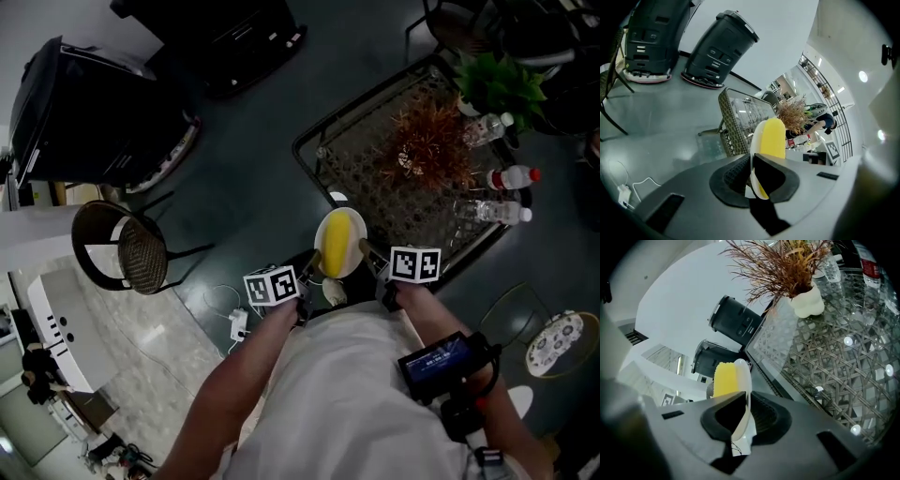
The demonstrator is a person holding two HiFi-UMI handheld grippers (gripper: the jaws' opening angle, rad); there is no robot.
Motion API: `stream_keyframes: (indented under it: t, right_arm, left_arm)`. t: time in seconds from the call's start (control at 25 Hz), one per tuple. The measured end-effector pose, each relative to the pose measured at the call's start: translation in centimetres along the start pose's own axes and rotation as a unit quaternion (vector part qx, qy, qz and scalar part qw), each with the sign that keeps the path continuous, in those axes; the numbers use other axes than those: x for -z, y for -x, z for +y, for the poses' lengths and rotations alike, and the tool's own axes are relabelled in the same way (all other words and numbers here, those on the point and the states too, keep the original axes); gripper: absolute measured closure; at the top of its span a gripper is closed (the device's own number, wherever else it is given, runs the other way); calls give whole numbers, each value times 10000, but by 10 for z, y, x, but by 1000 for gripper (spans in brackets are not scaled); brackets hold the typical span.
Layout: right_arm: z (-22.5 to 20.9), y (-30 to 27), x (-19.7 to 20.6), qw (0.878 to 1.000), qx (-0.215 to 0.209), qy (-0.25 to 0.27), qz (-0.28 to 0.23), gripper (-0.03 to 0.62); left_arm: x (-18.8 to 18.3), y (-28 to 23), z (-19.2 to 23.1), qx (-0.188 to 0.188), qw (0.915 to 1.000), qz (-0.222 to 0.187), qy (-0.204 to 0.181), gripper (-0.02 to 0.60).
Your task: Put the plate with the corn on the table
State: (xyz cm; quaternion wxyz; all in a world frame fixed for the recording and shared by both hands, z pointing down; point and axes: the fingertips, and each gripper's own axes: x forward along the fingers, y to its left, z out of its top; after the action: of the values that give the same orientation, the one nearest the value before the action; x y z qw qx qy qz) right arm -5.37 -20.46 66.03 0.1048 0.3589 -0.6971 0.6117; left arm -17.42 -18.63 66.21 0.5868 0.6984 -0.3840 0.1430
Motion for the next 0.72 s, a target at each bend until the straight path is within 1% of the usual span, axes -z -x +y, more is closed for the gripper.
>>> stream_keyframes:
  t: [0.08,0.4,0.72]
  right_arm:
    - [-7,-2,0,10000,29,-55,-23,553]
    - [-43,-3,-2,9995,209,-229,-40,553]
    - [-69,-3,-18,9988,366,-260,-192,553]
  left_arm:
    - [0,-6,5,-57,9999,107,-46,549]
    - [2,-41,2,47,9992,374,-164,548]
    - [-3,-71,1,39,9982,534,-282,549]
